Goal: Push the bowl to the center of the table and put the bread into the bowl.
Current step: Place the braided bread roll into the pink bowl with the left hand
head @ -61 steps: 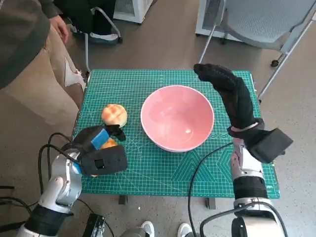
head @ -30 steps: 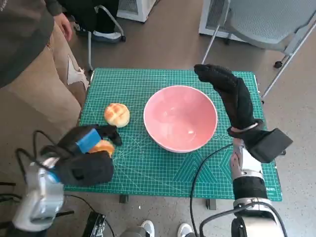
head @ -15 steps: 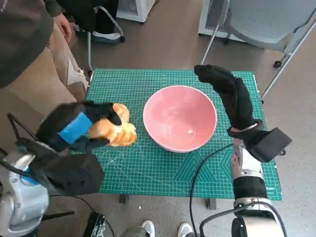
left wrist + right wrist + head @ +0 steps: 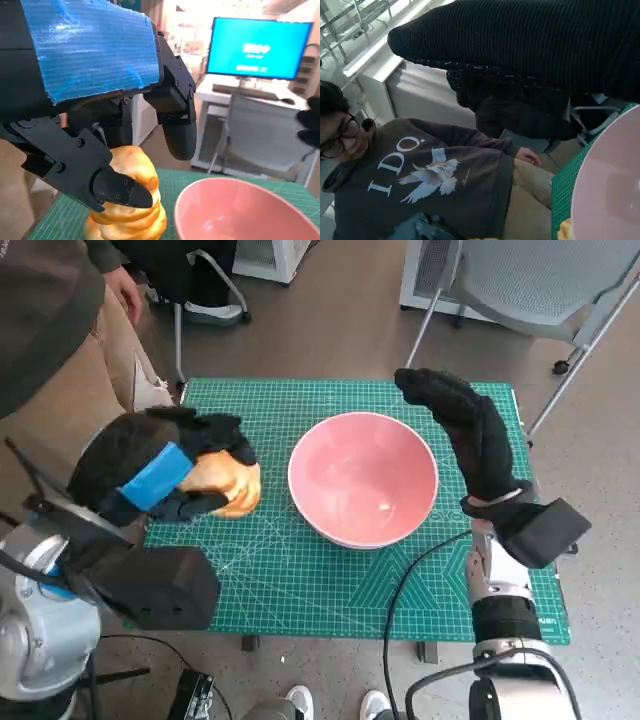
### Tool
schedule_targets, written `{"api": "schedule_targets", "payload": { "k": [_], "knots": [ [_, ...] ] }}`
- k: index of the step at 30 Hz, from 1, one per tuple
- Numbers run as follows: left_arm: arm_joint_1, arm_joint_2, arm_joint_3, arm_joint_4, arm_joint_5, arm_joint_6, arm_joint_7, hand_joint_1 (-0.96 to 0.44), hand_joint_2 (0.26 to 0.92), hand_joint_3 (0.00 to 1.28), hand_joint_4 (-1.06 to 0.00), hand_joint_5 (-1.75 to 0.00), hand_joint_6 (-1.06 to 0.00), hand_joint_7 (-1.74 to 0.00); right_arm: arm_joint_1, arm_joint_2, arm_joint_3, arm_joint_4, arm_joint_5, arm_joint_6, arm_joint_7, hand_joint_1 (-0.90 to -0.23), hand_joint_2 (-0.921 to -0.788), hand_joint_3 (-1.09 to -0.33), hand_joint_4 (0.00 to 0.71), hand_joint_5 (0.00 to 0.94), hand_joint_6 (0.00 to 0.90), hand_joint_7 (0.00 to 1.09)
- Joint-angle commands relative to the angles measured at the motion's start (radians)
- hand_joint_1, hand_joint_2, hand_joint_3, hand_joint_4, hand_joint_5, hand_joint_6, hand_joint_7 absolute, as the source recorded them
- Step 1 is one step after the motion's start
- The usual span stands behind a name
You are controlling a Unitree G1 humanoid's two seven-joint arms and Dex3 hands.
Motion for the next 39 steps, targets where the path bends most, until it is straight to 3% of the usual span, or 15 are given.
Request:
{"api": "schedule_targets", "payload": {
  "k": [1,5,10,13,16,21,25,30,39],
  "knots": [
    [-0.042,0.011,-0.013,0.000,0.007,-0.013,-0.013,0.00,0.796,0.22,-0.80,-1.15,-0.71,-1.00,0.017,-0.008,0.000,0.015,-0.011,-0.001,-0.006,-0.692,-0.921,-0.817,0.151,0.000,-0.001,0.46],
    [-0.060,0.010,-0.020,0.005,0.005,-0.022,-0.018,0.00,0.755,0.29,-0.80,-1.20,-0.74,-0.95,0.022,-0.009,0.002,0.011,-0.018,-0.006,-0.015,-0.692,-0.921,-0.817,0.151,0.000,-0.001,0.46],
    [-0.087,0.003,-0.028,0.025,-0.002,-0.034,-0.018,0.00,0.638,0.50,-0.79,-1.27,-0.75,-0.96,0.025,-0.010,0.005,0.011,-0.029,-0.011,-0.028,-0.689,-0.921,-0.819,0.151,0.000,-0.001,0.45],
    [-0.114,-0.004,-0.042,0.041,0.002,-0.029,-0.023,0.00,0.621,0.53,-0.79,-1.28,-0.75,-0.96,0.024,-0.008,0.005,0.012,-0.036,-0.012,-0.035,-0.687,-0.921,-0.822,0.152,0.001,-0.001,0.45],
    [-0.148,-0.015,-0.061,0.053,0.011,-0.016,-0.033,0.00,0.636,0.51,-0.79,-1.27,-0.74,-0.97,0.025,-0.005,0.005,0.014,-0.039,-0.012,-0.039,-0.686,-0.921,-0.823,0.151,0.001,-0.001,0.45],
    [-0.227,-0.045,-0.109,0.081,0.023,0.010,-0.057,0.00,0.772,0.24,-0.82,-1.18,-0.77,-0.90,0.027,0.000,0.007,0.016,-0.040,-0.014,-0.042,-0.687,-0.921,-0.824,0.149,0.000,-0.001,0.44],
    [-0.288,-0.068,-0.138,0.116,0.022,0.016,-0.069,0.00,0.837,0.11,-0.84,-1.12,-0.77,-0.90,0.029,0.005,0.008,0.016,-0.037,-0.013,-0.043,-0.687,-0.921,-0.823,0.143,0.000,-0.001,0.43],
    [-0.350,-0.096,-0.160,0.160,0.009,0.001,-0.073,0.00,0.856,0.07,-0.85,-1.08,-0.76,-0.93,0.031,0.009,0.007,0.018,-0.035,-0.013,-0.044,-0.690,-0.921,-0.823,0.142,0.000,-0.001,0.43],
    [-0.423,-0.165,-0.187,0.304,-0.048,-0.120,-0.019,0.00,0.871,0.04,-0.86,-1.05,-0.74,-0.98,0.044,0.005,0.008,0.013,-0.048,-0.022,-0.063,-0.695,-0.921,-0.822,0.142,0.000,-0.001,0.43]
  ]
}}
